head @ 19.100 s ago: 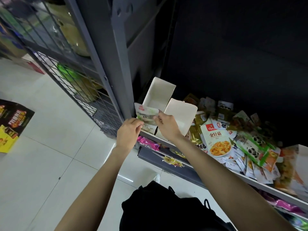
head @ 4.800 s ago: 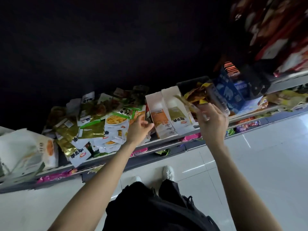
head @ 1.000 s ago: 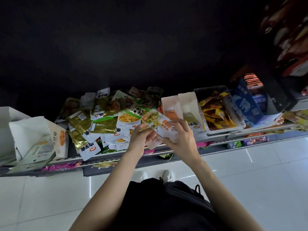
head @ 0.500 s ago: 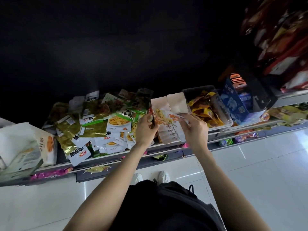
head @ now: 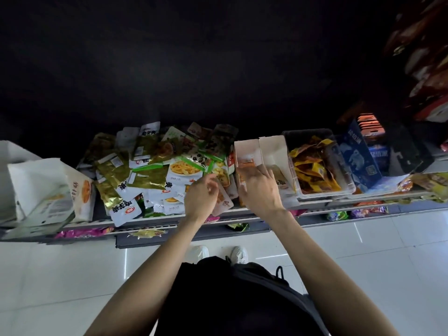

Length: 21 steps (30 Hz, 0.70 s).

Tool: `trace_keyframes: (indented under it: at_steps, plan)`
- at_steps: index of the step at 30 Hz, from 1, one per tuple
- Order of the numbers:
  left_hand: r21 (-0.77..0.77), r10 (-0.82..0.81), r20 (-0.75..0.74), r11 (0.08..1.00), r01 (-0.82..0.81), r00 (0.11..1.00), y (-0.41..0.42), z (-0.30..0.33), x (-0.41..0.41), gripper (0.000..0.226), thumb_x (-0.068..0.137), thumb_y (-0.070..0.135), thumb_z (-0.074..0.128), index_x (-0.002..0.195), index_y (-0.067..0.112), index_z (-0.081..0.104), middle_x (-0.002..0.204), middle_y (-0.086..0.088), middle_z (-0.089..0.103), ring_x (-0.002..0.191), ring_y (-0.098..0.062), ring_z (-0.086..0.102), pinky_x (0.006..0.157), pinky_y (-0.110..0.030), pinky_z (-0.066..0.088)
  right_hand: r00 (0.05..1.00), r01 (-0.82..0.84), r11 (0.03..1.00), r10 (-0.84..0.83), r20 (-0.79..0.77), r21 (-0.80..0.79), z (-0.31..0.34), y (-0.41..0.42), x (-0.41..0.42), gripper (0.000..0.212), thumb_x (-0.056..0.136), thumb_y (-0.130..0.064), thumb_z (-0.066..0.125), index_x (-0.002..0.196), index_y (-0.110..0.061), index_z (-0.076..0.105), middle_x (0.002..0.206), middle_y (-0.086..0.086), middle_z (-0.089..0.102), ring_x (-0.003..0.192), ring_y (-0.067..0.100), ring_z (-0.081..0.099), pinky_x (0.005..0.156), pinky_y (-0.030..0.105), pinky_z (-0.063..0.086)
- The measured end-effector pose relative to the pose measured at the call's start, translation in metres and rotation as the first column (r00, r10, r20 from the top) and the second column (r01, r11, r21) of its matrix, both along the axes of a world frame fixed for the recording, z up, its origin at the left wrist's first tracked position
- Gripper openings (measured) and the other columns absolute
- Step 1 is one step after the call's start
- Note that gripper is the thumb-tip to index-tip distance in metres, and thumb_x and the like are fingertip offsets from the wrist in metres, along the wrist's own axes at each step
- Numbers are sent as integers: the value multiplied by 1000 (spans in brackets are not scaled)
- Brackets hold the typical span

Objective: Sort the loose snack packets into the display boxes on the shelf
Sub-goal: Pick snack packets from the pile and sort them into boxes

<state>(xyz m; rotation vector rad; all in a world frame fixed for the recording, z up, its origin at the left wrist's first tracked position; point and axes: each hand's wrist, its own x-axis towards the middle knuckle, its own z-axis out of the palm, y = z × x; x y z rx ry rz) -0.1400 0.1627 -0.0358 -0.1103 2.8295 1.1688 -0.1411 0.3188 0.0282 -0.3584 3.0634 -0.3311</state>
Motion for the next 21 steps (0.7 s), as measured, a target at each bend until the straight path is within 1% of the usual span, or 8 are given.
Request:
trace_keyframes:
  at_steps: [2,3,7,11,14,18,20,21]
  plan:
    - [-146,71,-32,986,-75,997,-24,-10,10,24,91,19,56,114,16,61,100,1,69,92,-18,61,71,-27,50,1000,-16,981,20,17,-191,3,-23,9,34,86,-9,55,119,-9,62,110,13,65,96,33,63,75,35,51]
    - [-206,67,-39,976,-73,997,-33,-16,15,26,89,19,58,114,13,62,101,-3,68,96,-24,59,80,-33,48,996,-26,981,41,75,-190,-1,-36,11,35,90,-11,52,124,-8,58,115,13,62,96,32,63,73,35,52]
    - [-376,-91,22,922,92,996,-53,-30,28,37,87,26,61,121,9,60,115,-11,62,108,-31,53,98,-37,39,935,22,996,-52,351,90,-46,-69,8,47,97,-13,41,141,-3,28,137,20,43,121,34,47,93,39,45]
    - [-381,-148,126,906,186,981,-60,-40,32,42,92,34,51,131,17,53,130,-3,53,120,-25,43,104,-33,32,924,101,975,-165,344,197,-64,-80,0,50,98,-21,44,141,-7,23,134,20,46,114,34,53,89,39,45]
    - [-424,-156,57,891,165,986,-60,-41,28,31,93,33,48,116,17,60,118,-1,62,112,-20,51,99,-30,34,895,248,969,-231,381,3,-54,-85,1,47,94,-15,53,134,-6,30,124,15,52,102,34,61,76,38,48]
    - [-164,83,-105,981,-100,991,-58,-16,27,21,87,21,59,106,15,64,105,-4,63,100,-24,57,84,-35,46,817,462,819,-245,521,-339,-25,-66,0,34,86,-9,62,117,-2,50,112,12,64,93,27,62,64,25,47]
    - [-51,52,-162,997,-61,985,-56,7,21,25,86,18,62,111,17,61,111,-1,60,102,-20,55,83,-35,49,889,379,837,-211,407,-394,-5,-45,3,22,85,-9,63,107,-8,66,106,3,69,77,16,63,52,13,43]
    - [-50,-48,-171,998,40,984,-55,22,15,31,86,19,63,117,19,59,117,1,58,107,-19,53,89,-34,47,928,320,860,-201,314,-397,6,-35,6,20,84,-9,63,103,-12,70,101,0,71,70,14,64,51,15,45]
